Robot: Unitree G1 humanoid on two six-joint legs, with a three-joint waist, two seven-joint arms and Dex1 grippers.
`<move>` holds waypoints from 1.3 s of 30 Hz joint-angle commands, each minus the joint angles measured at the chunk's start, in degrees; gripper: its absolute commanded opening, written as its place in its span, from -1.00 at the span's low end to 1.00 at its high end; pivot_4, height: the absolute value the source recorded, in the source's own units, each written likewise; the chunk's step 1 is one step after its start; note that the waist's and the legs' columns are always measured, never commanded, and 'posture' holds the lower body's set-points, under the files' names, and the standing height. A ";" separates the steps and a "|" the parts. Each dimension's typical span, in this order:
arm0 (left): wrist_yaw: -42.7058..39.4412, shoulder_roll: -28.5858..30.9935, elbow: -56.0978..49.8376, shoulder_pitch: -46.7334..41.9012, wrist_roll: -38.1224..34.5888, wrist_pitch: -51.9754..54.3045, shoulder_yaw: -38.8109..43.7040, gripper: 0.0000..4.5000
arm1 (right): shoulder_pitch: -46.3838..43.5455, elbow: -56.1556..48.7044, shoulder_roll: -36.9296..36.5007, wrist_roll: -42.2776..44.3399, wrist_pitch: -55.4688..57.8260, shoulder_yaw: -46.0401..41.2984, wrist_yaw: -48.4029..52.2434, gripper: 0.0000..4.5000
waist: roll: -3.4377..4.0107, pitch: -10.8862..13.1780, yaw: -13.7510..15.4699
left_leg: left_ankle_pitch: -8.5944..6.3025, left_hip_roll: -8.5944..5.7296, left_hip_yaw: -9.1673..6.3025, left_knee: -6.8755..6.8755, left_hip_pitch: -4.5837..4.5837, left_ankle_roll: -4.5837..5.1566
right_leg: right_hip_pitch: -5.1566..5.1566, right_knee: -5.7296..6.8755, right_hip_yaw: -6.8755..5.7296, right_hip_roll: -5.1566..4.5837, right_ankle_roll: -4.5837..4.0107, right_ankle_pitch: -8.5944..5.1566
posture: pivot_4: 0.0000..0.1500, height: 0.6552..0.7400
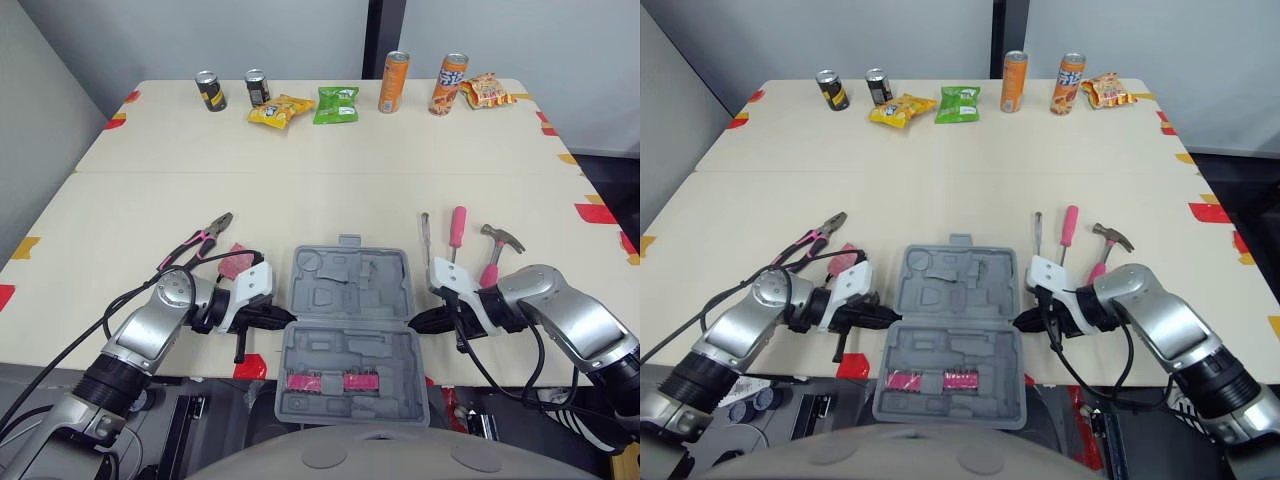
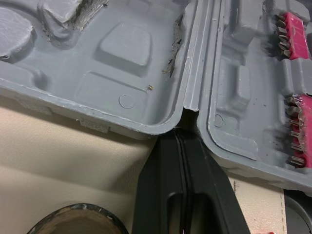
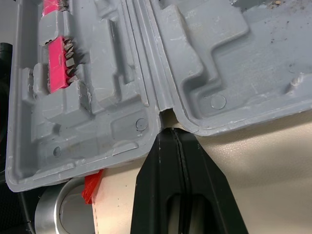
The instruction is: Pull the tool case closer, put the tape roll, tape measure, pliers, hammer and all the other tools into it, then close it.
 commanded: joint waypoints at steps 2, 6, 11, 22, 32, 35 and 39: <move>2.31 -0.53 1.53 -0.42 1.65 -0.02 -0.19 -1.00 | -0.48 -0.94 0.72 0.96 -0.79 0.15 0.00 -0.98 | 0.00 0.00 0.03 | 0.00 0.00 0.00 0.00 0.00 0.00 | 0.00 0.00 0.00 0.00 0.00 0.00 | 1.00 1.00; 2.89 -1.17 1.73 -0.62 1.20 -0.23 0.44 -1.00 | -0.45 -0.80 0.75 1.03 -0.65 0.01 -0.14 -0.98 | 0.00 -0.02 0.05 | 0.00 0.00 0.00 0.00 0.00 0.00 | 0.00 0.00 0.00 0.00 0.00 0.00 | 1.00 1.00; 2.82 -1.70 1.20 -0.77 0.57 0.23 1.00 -1.00 | -0.26 -0.50 0.58 1.05 -0.83 -0.05 0.01 -0.98 | 0.02 -0.07 0.20 | 0.00 -0.01 0.00 0.00 0.00 0.00 | 0.01 -0.02 0.03 -0.01 0.00 0.00 | 1.00 1.00; 3.72 -2.25 1.50 -0.90 0.65 0.04 1.63 -1.00 | -0.49 -0.41 0.37 1.29 -0.53 0.22 0.63 -0.98 | 0.01 -0.07 0.30 | 0.00 -0.02 -0.01 0.00 -0.01 0.00 | 0.02 -0.04 0.08 -0.01 0.01 0.00 | 1.00 1.00; 4.32 -3.05 2.07 -1.89 0.49 -0.06 2.54 -1.00 | -0.73 -0.03 0.32 1.16 -0.64 0.26 0.82 -0.98 | 0.01 -0.07 0.30 | 0.00 -0.04 -0.02 0.00 -0.02 0.00 | 0.03 -0.06 0.09 -0.01 0.02 0.01 | 1.00 1.00; 4.25 -3.16 1.94 -2.08 0.21 0.16 2.44 -1.00 | -0.75 0.07 0.31 1.13 -0.67 0.24 0.82 -0.98 | 0.01 -0.07 0.29 | 0.00 -0.03 -0.03 0.00 -0.02 0.00 | 0.03 -0.06 0.08 0.01 0.02 0.01 | 1.00 1.00; 3.85 -2.66 1.53 -1.54 0.14 0.35 1.86 -1.00 | -0.71 0.19 0.26 1.07 -0.85 0.15 0.82 -0.98 | 0.00 -0.06 0.22 | 0.00 -0.03 -0.03 0.00 -0.02 0.00 | 0.03 -0.07 0.09 0.03 0.03 0.02 | 1.00 1.00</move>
